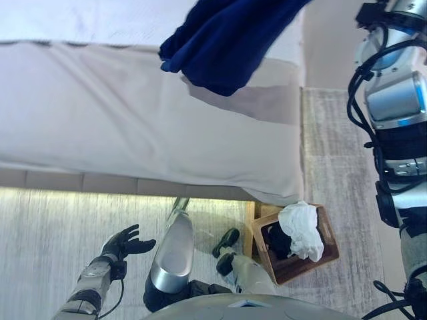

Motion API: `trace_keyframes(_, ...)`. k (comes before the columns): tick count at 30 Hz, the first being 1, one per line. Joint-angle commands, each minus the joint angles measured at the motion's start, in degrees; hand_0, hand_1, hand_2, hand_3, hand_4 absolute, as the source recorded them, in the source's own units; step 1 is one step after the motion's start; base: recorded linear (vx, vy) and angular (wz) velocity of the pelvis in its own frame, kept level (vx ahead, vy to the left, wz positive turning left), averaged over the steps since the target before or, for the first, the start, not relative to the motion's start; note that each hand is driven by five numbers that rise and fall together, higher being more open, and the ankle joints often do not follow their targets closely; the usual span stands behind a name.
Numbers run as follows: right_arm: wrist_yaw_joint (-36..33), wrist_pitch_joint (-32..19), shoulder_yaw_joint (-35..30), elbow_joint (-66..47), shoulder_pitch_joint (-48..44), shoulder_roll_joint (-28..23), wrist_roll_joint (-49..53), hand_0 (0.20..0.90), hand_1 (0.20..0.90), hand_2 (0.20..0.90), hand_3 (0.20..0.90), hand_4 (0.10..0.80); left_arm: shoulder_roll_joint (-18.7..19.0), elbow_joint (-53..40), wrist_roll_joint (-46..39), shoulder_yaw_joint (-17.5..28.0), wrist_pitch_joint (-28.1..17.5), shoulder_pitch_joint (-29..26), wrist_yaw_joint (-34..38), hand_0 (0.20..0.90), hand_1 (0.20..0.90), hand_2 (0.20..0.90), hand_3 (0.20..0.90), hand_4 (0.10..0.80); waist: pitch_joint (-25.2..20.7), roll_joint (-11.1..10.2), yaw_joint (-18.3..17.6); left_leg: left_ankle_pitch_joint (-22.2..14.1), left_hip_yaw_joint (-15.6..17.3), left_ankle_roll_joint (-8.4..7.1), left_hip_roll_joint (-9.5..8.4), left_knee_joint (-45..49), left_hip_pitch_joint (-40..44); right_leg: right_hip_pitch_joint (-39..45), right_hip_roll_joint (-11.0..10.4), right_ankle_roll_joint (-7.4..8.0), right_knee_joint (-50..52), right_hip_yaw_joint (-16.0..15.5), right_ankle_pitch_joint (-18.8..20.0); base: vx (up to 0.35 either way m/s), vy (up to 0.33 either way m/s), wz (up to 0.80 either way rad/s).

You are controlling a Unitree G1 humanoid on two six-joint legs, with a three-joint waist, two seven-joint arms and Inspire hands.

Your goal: Pick up the clothes from the bed and place them into the basket

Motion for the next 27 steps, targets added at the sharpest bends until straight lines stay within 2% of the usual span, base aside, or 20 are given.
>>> trace_keyframes(1, -1.5, 0.4, 0.0, -4.0, 3.3, -6.3, -5.4, 0.300, 0.300, 0.300, 0.200, 0.100, -0.4, 4.3, 4.5, -5.0, 1.8, 4.9, 0.2, 0.900, 0.900, 0.900, 0.900, 0.800, -15.7, 4.1, -3.3, 0.6, 3.6, 3.56, -1.17, -20.9, 14.6, 3.3, 1.4, 3.23, 2.6, 3.6, -0.8, 0.046, -0.118, -0.35)
trace_keyframes(4, -1.7, 1.5, -2.3, -6.2, 5.4, -9.5, -4.4, 0.300, 0.300, 0.300, 0.200, 0.100, -0.9, 4.3, 6.6, -5.2, 2.7, 4.2, -0.7, 0.900, 0.900, 0.900, 0.900, 0.800, -17.7, 4.8, -6.3, 0.3, 5.4, 3.74, -1.00, -21.8, 16.8, 3.9, 2.2, 3.16, 1.6, 5.8, -1.2, -0.006, -0.122, -0.40)
trace_keyframes(9, -0.8, 0.2, -5.0, -6.1, 8.0, -13.6, -2.0, 0.300, 0.300, 0.300, 0.200, 0.100, -2.0, 3.6, 8.6, -6.1, 4.7, 3.1, -1.9, 0.900, 0.900, 0.900, 0.900, 0.800, -20.0, 6.0, -10.3, -0.6, 8.3, 3.39, -0.46, -22.0, 19.7, 4.5, 3.6, 2.10, -0.5, 9.1, -2.1, -0.030, -0.108, -0.45)
trace_keyframes(12, 1.7, 1.2, -5.0, -4.3, 8.0, -15.9, -0.3, 0.300, 0.300, 0.300, 0.200, 0.100, -2.4, 2.5, 8.6, -7.2, 6.2, 2.3, -2.2, 0.900, 0.900, 0.900, 0.900, 0.800, -20.6, 6.3, -11.8, -1.1, 9.8, 3.05, -0.16, -21.7, 21.1, 5.3, 4.3, 1.37, -1.7, 10.5, -2.7, -0.016, -0.133, -0.53)
trace_keyframes(15, 7.8, 2.8, -5.3, 0.1, 10.2, -18.2, 3.5, 0.300, 0.300, 0.300, 0.200, 0.100, -2.7, 1.8, 9.3, -8.4, 7.9, 1.6, -3.3, 0.900, 0.900, 0.900, 0.900, 0.800, -21.3, 6.4, -14.1, -1.7, 11.8, 2.63, 0.18, -21.1, 22.4, 6.0, 5.1, 0.67, -2.3, 12.1, -2.9, 0.009, -0.166, -0.50)
trace_keyframes(21, 16.4, 4.3, -8.3, 4.2, 18.2, -18.0, 2.4, 0.300, 0.300, 0.300, 0.200, 0.100, -3.0, 1.3, 11.5, -10.0, 8.7, 1.9, -5.0, 0.900, 0.900, 0.900, 0.900, 0.800, -21.1, 6.9, -16.2, -1.8, 13.7, 1.94, 1.07, -20.4, 23.2, 6.3, 5.7, -0.19, -2.2, 12.8, -3.4, 0.026, -0.137, -0.26)
trace_keyframes(27, 20.4, 4.5, -9.4, 6.3, 23.8, -15.6, -1.1, 0.300, 0.300, 0.300, 0.200, 0.100, -3.1, 1.0, 11.8, -11.6, 8.6, 1.3, -5.1, 0.900, 0.900, 0.900, 0.900, 0.800, -19.3, 7.7, -17.1, -1.6, 14.2, 1.33, 2.06, -19.1, 22.2, 5.2, 5.9, -0.89, -0.9, 12.9, -4.0, -0.001, -0.139, -0.11)
